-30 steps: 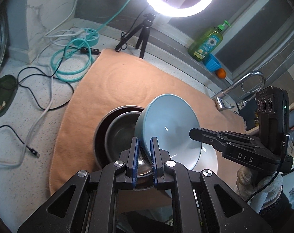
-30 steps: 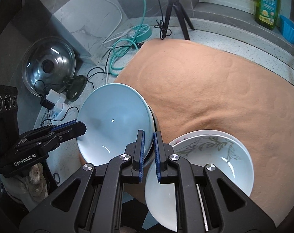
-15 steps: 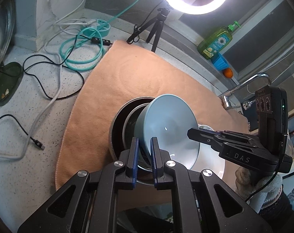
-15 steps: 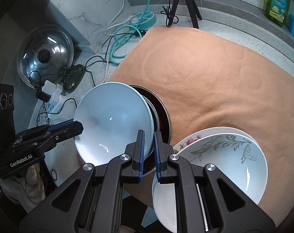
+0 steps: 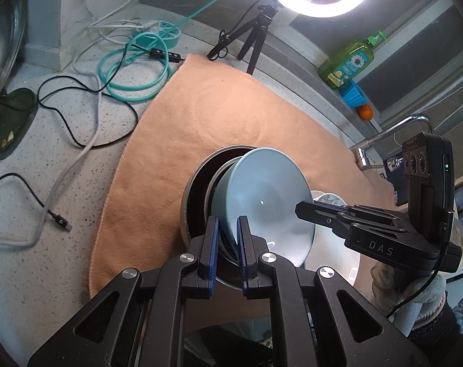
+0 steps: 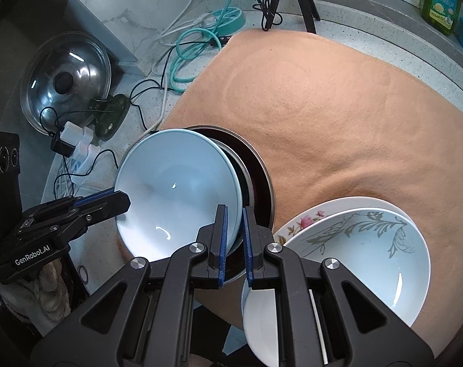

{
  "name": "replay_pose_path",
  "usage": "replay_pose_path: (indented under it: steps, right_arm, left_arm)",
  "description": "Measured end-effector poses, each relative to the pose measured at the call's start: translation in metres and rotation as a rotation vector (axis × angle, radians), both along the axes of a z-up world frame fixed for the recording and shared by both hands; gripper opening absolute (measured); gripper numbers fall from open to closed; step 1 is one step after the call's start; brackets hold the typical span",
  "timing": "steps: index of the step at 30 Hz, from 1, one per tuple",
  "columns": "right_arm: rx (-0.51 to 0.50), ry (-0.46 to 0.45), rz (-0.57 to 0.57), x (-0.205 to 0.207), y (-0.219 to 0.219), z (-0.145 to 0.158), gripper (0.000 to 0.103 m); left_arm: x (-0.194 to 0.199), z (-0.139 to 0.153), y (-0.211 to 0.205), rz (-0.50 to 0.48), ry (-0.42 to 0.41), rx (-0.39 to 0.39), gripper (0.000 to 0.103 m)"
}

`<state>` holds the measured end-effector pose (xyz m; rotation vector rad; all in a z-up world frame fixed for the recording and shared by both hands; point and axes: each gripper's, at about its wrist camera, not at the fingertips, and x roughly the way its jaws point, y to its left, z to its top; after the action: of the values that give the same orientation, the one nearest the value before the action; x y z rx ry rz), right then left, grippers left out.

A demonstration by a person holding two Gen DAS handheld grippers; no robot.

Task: Organize plates and bowls
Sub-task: 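Lower the ceramic bowl into the red-bottomed bowl and open both grippers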

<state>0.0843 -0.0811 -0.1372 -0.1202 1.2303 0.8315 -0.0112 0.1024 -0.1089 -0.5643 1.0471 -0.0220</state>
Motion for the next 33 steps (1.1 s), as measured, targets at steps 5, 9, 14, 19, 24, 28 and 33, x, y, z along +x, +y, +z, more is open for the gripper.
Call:
replay_pose_path:
  steps: [5, 9, 14, 19, 24, 28, 33]
  right_arm:
    - [-0.006, 0.004, -0.002, 0.000, 0.001, -0.002, 0.010]
    - [-0.003, 0.010, -0.005, 0.001, 0.001, -0.002, 0.012]
    - [0.000, 0.007, -0.002, 0.001, 0.000, -0.002, 0.012]
    - [0.003, 0.005, -0.007, 0.003, -0.001, -0.002, 0.015]
    - [0.034, -0.014, -0.029, 0.007, -0.010, 0.005, 0.056]
    - [0.069, -0.020, -0.048, 0.011, -0.019, 0.013, 0.063]
    - [0.109, -0.035, -0.102, 0.020, -0.034, 0.017, 0.084]
  left_arm:
    - [0.002, -0.001, -0.001, -0.005, 0.008, 0.010, 0.010]
    - [0.003, -0.002, -0.001, -0.005, 0.012, 0.009, 0.010]
    - [0.003, -0.002, 0.000, -0.005, 0.011, 0.010, 0.010]
    - [0.003, -0.001, 0.002, -0.001, 0.008, 0.012, 0.011]
    - [0.001, 0.004, 0.006, 0.010, -0.006, 0.017, 0.020]
    - [-0.001, 0.008, 0.012, 0.034, -0.017, 0.023, 0.039]
    - [-0.001, 0.007, 0.020, 0.060, -0.011, 0.021, 0.063]
